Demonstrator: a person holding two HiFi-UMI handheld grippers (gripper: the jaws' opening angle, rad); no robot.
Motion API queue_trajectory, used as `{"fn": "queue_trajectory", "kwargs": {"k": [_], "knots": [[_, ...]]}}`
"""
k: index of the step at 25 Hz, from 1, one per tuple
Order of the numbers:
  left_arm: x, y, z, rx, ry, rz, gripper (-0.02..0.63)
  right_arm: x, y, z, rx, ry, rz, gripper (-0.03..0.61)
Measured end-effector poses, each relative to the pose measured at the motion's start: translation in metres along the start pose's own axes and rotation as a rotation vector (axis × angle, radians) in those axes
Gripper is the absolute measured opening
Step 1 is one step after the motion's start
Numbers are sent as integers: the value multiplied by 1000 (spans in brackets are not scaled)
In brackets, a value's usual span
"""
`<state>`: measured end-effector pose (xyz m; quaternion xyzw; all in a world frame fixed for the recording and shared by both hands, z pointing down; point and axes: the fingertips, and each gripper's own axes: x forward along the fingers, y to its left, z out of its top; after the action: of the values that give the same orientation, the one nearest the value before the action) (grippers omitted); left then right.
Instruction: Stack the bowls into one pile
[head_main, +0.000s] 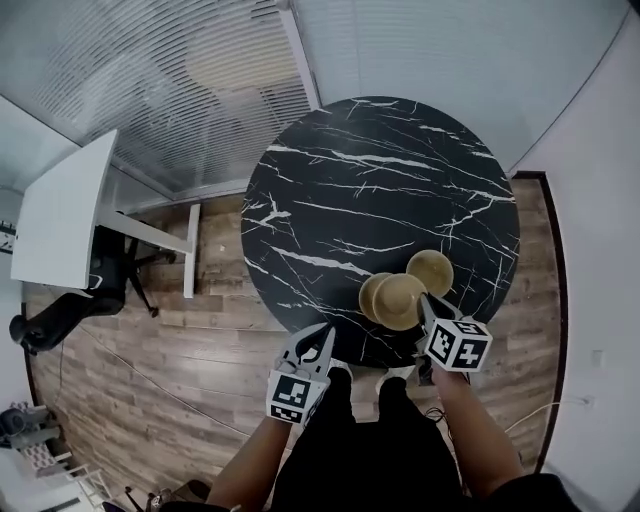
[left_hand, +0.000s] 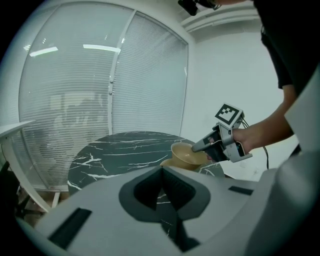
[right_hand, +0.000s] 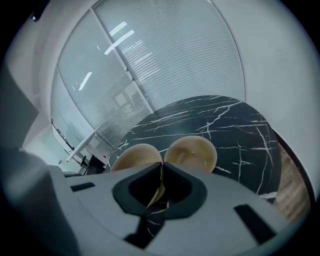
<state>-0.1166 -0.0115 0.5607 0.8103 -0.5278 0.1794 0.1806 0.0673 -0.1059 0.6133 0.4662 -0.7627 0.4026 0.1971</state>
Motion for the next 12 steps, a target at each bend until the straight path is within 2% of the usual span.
{"fn": "queue_trajectory", "kwargs": {"k": [6,12], "knots": [[-15,12,-9,-33,-5,49,14,20,20,-7,-48,42,22,26],[-22,20,-14,-52,-8,78,14,31,21,-17,-127,77,-6,26]]}}
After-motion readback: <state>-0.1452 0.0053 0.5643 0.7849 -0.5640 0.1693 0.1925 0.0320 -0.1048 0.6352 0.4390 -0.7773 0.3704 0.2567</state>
